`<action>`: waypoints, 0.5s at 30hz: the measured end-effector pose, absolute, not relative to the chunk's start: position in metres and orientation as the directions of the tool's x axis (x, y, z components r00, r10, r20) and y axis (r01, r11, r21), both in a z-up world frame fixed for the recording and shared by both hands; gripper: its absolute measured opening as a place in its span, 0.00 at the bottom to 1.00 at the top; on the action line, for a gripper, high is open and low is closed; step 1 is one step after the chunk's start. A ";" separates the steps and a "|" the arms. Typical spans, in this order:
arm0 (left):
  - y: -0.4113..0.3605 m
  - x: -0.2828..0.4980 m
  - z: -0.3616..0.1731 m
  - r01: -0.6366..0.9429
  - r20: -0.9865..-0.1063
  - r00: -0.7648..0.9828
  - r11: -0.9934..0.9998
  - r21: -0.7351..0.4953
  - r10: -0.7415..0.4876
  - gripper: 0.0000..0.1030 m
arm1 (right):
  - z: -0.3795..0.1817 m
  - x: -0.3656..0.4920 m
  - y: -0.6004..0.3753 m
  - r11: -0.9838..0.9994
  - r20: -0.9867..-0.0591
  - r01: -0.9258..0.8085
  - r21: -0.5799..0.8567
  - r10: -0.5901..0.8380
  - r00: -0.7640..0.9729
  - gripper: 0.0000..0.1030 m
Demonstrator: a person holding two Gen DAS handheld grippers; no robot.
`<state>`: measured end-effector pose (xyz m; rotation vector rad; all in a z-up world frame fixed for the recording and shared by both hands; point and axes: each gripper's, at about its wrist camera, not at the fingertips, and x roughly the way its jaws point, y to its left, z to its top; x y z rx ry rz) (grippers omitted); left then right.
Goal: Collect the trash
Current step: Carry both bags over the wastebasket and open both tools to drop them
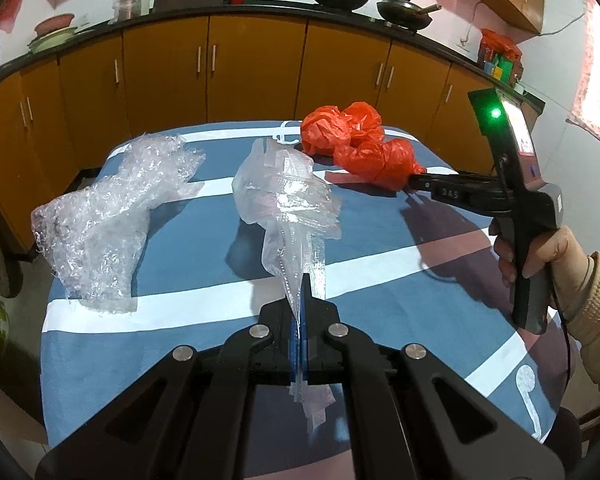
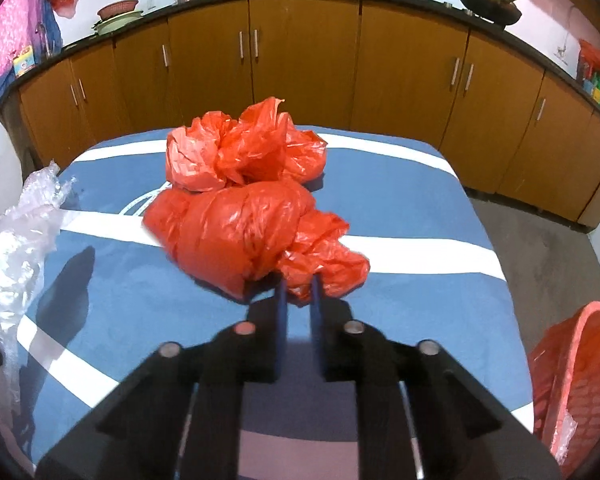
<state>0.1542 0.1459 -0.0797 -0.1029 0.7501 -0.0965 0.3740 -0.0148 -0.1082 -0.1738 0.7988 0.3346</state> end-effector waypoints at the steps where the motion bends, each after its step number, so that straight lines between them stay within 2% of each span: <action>1: 0.146 0.154 -0.080 0.049 -0.676 0.727 0.991 -0.128 -0.123 0.01 | -0.108 0.374 -0.015 0.933 -0.727 -0.360 -0.026 0.230 0.647 0.07; 3: 0.146 0.155 -0.081 0.046 -0.679 0.724 0.991 -0.127 -0.121 0.01 | -0.108 0.372 -0.017 0.932 -0.729 -0.363 -0.013 0.239 0.641 0.04; 15: 0.134 0.159 -0.077 0.050 -0.676 0.726 0.990 -0.130 -0.125 0.01 | -0.092 0.334 -0.058 0.946 -0.697 -0.314 0.085 0.282 0.660 0.03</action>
